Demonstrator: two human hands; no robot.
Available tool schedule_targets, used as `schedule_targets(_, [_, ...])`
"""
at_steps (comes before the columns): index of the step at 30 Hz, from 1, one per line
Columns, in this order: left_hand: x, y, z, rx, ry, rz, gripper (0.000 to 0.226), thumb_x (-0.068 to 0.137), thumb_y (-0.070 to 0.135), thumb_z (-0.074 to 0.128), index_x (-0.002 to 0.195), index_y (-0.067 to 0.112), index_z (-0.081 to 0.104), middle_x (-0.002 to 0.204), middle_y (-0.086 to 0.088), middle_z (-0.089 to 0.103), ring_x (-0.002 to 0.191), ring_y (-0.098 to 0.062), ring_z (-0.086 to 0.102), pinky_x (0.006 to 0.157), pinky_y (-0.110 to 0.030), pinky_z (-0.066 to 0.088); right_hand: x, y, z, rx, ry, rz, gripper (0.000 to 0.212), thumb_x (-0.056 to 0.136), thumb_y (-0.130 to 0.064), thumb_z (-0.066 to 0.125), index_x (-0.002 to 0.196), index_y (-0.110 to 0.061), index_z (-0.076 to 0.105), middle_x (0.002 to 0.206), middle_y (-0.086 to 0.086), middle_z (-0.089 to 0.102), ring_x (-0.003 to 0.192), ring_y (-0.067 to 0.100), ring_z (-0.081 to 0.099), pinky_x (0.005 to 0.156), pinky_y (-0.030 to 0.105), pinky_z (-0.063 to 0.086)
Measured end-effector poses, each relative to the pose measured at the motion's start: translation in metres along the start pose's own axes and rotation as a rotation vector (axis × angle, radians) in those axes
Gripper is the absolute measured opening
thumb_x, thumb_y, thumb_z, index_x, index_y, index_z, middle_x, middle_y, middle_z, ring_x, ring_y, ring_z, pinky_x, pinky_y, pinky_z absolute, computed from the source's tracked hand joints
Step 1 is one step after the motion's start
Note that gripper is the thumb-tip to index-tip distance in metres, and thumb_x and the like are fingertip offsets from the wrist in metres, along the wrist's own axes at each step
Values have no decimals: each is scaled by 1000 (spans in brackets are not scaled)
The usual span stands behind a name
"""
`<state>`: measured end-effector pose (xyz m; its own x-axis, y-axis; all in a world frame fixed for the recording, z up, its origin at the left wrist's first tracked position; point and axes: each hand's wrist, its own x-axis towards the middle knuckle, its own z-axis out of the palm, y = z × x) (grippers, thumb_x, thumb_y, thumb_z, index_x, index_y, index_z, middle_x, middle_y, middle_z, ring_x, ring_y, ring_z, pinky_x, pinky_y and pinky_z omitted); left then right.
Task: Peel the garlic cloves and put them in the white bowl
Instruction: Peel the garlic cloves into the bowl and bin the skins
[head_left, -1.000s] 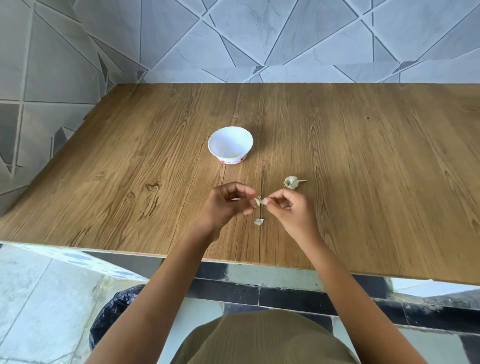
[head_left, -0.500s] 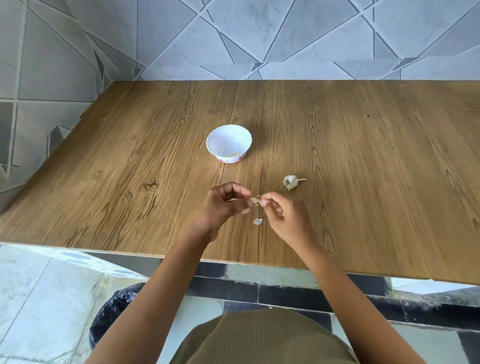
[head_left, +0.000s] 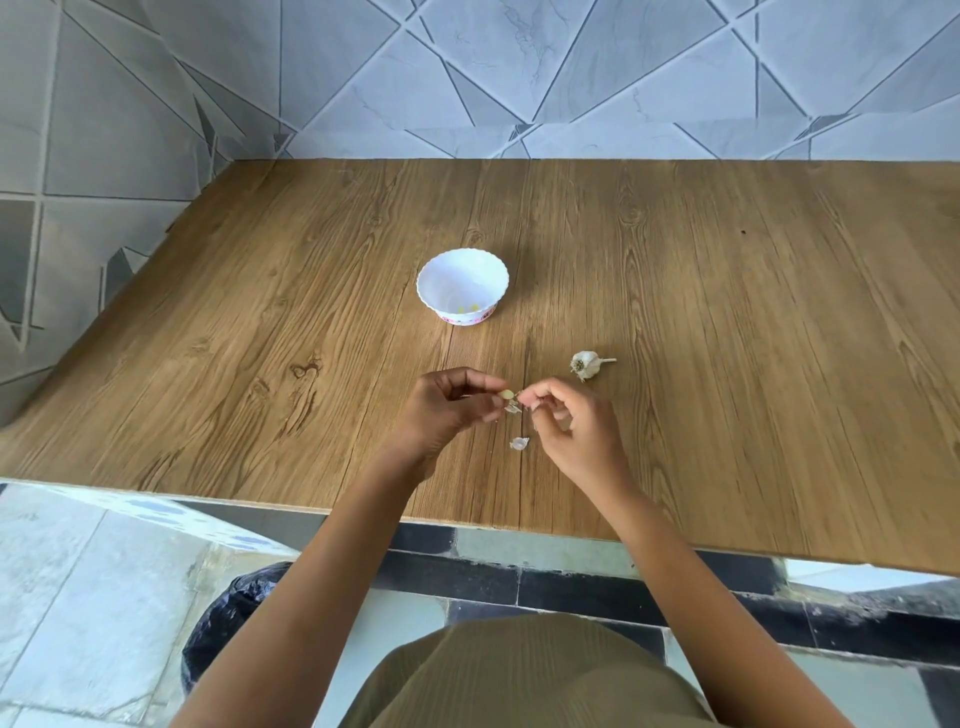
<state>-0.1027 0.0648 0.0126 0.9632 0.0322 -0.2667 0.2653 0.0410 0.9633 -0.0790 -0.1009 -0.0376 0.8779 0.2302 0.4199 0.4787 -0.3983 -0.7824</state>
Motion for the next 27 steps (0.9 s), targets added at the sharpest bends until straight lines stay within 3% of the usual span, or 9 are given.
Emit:
schedule_targets(3, [0, 0, 1, 35, 13, 10, 14, 81, -5, 67, 90, 6, 69, 84, -9, 69, 74, -11, 65, 74, -21, 55, -1, 0, 1, 24, -11, 7, 16, 85, -18, 60, 96, -11, 69, 88, -7, 68, 74, -2, 60, 62, 16, 51])
schedule_targets(6, [1, -1, 0, 59, 19, 8, 13, 81, -3, 68, 94, 1, 67, 84, -12, 68, 76, -16, 64, 76, -26, 55, -2, 1, 2, 39, -58, -24, 22, 85, -14, 66, 107, -11, 68, 89, -7, 67, 76, -2, 60, 65, 13, 49])
schedule_targets(8, [2, -2, 0, 47, 48, 7, 12, 82, -1, 68, 93, 0, 67, 81, -10, 70, 73, -15, 65, 74, -25, 55, -2, -1, 2, 18, -46, -50, 24, 86, -24, 62, 106, -13, 70, 89, -8, 68, 75, -5, 58, 63, 10, 47])
schedule_targets(11, [8, -3, -5, 72, 178, 44, 8, 80, 3, 72, 86, 4, 68, 77, -8, 70, 67, -11, 64, 65, -20, 52, -4, 1, -4, -20, 0, -67, 24, 86, -28, 56, 96, -13, 73, 87, -6, 69, 76, 3, 61, 64, 16, 49])
schedule_targets(16, [35, -11, -27, 500, 471, 169, 7, 74, 14, 78, 77, 15, 71, 73, 3, 69, 70, -8, 62, 70, -24, 50, -17, 13, -17, -228, 36, -2, 32, 87, -31, 50, 100, -11, 70, 93, -3, 70, 83, 12, 65, 69, 30, 55])
schedule_targets(21, [46, -16, -32, 645, 452, 198, 5, 76, 7, 73, 79, 10, 71, 73, 8, 66, 63, 5, 56, 61, -2, 39, -35, 20, -18, -470, -42, 50, 42, 88, -33, 43, 112, -7, 65, 114, 7, 65, 107, 26, 61, 91, 45, 50])
schedule_targets(27, [44, -18, -35, 694, 438, 270, 8, 76, 1, 71, 79, 9, 71, 74, 4, 67, 60, 1, 54, 61, -9, 41, -37, 20, -19, -483, -84, 87, 43, 88, -34, 42, 113, -8, 65, 122, 6, 61, 112, 26, 58, 95, 45, 47])
